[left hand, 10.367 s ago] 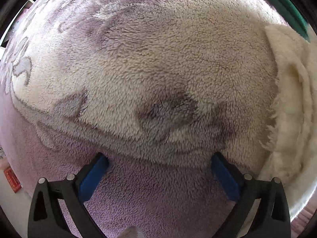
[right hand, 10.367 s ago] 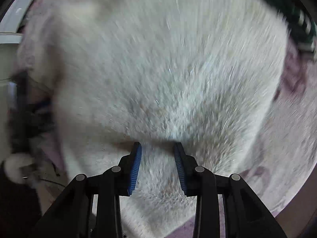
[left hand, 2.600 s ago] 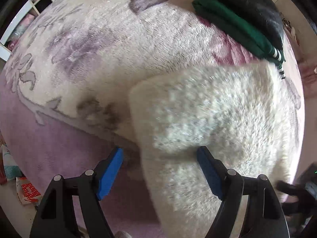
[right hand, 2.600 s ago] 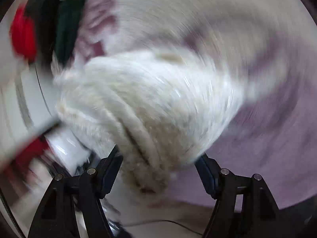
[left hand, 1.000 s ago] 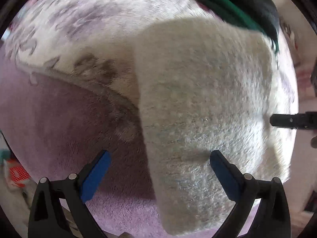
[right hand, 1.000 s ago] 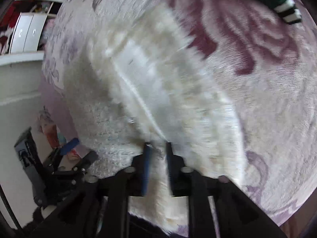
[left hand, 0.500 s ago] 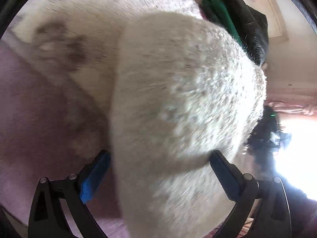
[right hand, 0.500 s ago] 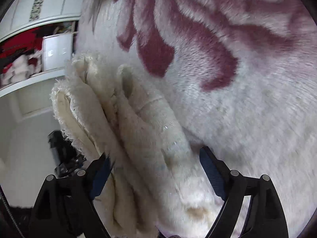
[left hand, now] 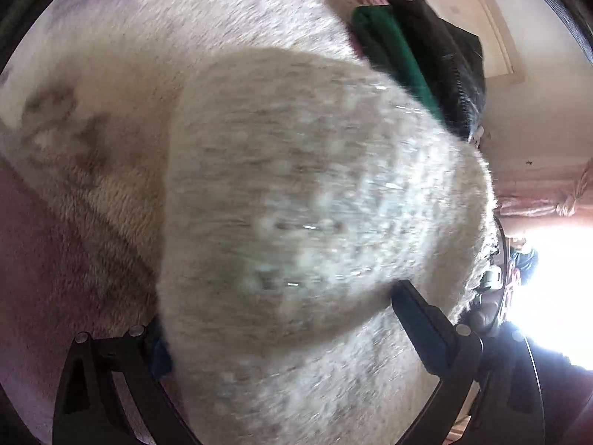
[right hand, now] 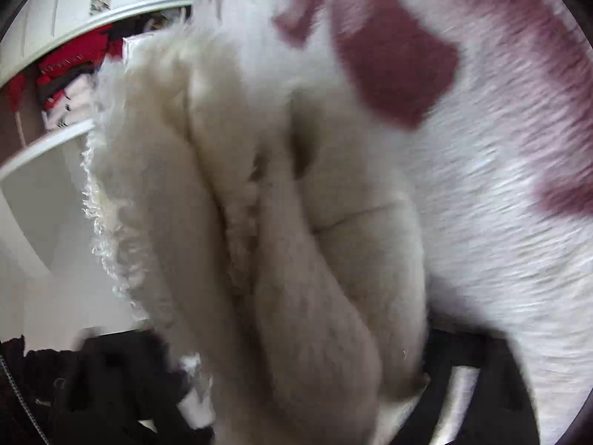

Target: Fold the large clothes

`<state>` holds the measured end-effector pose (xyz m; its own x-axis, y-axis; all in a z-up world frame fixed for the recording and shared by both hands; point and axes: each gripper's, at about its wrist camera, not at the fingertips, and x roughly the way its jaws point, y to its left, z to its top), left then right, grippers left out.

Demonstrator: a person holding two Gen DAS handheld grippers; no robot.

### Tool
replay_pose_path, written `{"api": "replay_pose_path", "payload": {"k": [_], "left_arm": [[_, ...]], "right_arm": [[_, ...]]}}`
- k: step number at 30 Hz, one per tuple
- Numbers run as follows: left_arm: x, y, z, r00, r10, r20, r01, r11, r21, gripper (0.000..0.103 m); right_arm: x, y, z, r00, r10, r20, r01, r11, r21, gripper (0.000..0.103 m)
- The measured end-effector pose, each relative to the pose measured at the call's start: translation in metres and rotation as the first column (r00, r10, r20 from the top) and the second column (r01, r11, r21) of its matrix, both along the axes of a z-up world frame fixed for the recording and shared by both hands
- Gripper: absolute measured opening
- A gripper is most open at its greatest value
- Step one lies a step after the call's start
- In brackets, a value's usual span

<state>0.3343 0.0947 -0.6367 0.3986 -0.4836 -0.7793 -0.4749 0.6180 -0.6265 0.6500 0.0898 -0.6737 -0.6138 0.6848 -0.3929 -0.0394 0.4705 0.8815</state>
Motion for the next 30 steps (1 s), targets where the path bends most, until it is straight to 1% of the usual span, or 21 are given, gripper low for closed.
{"api": "replay_pose_path", "payload": {"k": [1, 3, 4, 6, 8, 10, 12, 15, 16, 17, 19, 21, 23, 25, 27, 28, 29, 30], "left_arm": [[0.006, -0.004, 0.003, 1.0, -0.008, 0.003, 0.008, 1.0, 0.016, 0.102], [0.014, -0.005, 0.01, 1.0, -0.028, 0.007, 0.027, 0.999, 0.047, 0.102], [0.018, -0.005, 0.014, 0.999, -0.033, 0.011, 0.033, 0.999, 0.043, 0.102], [0.025, -0.001, 0.018, 0.999, -0.051, 0.018, 0.051, 0.998, 0.036, 0.102], [0.037, -0.006, 0.029, 0.994, -0.104, 0.026, 0.102, 0.993, 0.063, 0.102], [0.052, -0.01, 0.038, 0.987, -0.156, 0.031, 0.153, 0.984, 0.091, 0.102], [0.068, -0.009, 0.046, 0.982, -0.188, 0.032, 0.185, 0.979, 0.091, 0.102], [0.096, -0.008, 0.064, 0.971, -0.236, 0.044, 0.231, 0.969, 0.088, 0.102], [0.11, -0.01, 0.073, 0.964, -0.26, 0.052, 0.254, 0.962, 0.098, 0.102], [0.117, -0.01, 0.078, 0.96, -0.274, 0.055, 0.268, 0.958, 0.102, 0.102], [0.146, -0.014, 0.095, 0.947, -0.315, 0.061, 0.307, 0.945, 0.115, 0.102], [0.17, -0.018, 0.109, 0.937, -0.343, 0.066, 0.334, 0.935, 0.12, 0.102], [0.201, -0.022, 0.124, 0.924, -0.376, 0.063, 0.367, 0.922, 0.124, 0.102], [0.242, -0.026, 0.142, 0.912, -0.404, 0.066, 0.395, 0.912, 0.114, 0.102], [0.264, -0.026, 0.157, 0.903, -0.422, 0.086, 0.413, 0.905, 0.107, 0.102], [0.285, -0.027, 0.166, 0.895, -0.433, 0.102, 0.423, 0.9, 0.11, 0.102], [0.309, -0.028, 0.176, 0.888, -0.444, 0.12, 0.432, 0.895, 0.11, 0.102], [0.324, -0.028, 0.182, 0.884, -0.448, 0.132, 0.436, 0.893, 0.109, 0.102]], "right_arm": [[-0.005, -0.001, 0.001, 1.0, -0.021, 0.0, 0.021, 1.0, -0.004, 0.059], [-0.016, -0.013, 0.006, 0.994, -0.102, -0.044, 0.103, 0.995, 0.007, 0.055], [-0.018, -0.022, 0.007, 0.988, -0.138, -0.062, 0.139, 0.99, 0.009, 0.053], [-0.023, -0.04, 0.014, 0.973, -0.208, -0.096, 0.208, 0.978, -0.003, 0.051], [-0.027, -0.053, 0.02, 0.959, -0.256, -0.118, 0.256, 0.967, -0.021, 0.05], [-0.034, -0.066, 0.033, 0.946, -0.306, -0.104, 0.304, 0.952, -0.035, 0.049], [-0.032, -0.081, 0.048, 0.937, -0.341, -0.08, 0.34, 0.94, -0.027, 0.049], [-0.025, -0.102, 0.072, 0.915, -0.397, -0.072, 0.398, 0.917, -0.008, 0.049], [-0.029, -0.099, 0.079, 0.909, -0.41, -0.07, 0.411, 0.911, -0.003, 0.048], [-0.025, -0.105, 0.086, 0.901, -0.428, -0.069, 0.429, 0.903, -0.001, 0.048], [-0.014, -0.119, 0.1, 0.886, -0.459, -0.066, 0.46, 0.888, 0.0, 0.048], [-0.006, -0.129, 0.124, 0.864, -0.5, -0.061, 0.501, 0.866, -0.003, 0.048], [0.013, -0.142, 0.14, 0.849, -0.525, -0.049, 0.526, 0.851, -0.007, 0.048], [0.037, -0.151, 0.163, 0.833, -0.553, -0.02, 0.553, 0.833, -0.012, 0.048], [0.065, -0.163, 0.189, 0.816, -0.578, 0.017, 0.578, 0.816, -0.01, 0.048], [0.079, -0.163, 0.201, 0.809, -0.587, 0.031, 0.587, 0.81, -0.007, 0.048], [0.098, -0.162, 0.215, 0.801, -0.597, 0.051, 0.598, 0.802, -0.002, 0.048], [0.12, -0.166, 0.23, 0.791, -0.608, 0.074, 0.609, 0.793, 0.006, 0.048]]}}
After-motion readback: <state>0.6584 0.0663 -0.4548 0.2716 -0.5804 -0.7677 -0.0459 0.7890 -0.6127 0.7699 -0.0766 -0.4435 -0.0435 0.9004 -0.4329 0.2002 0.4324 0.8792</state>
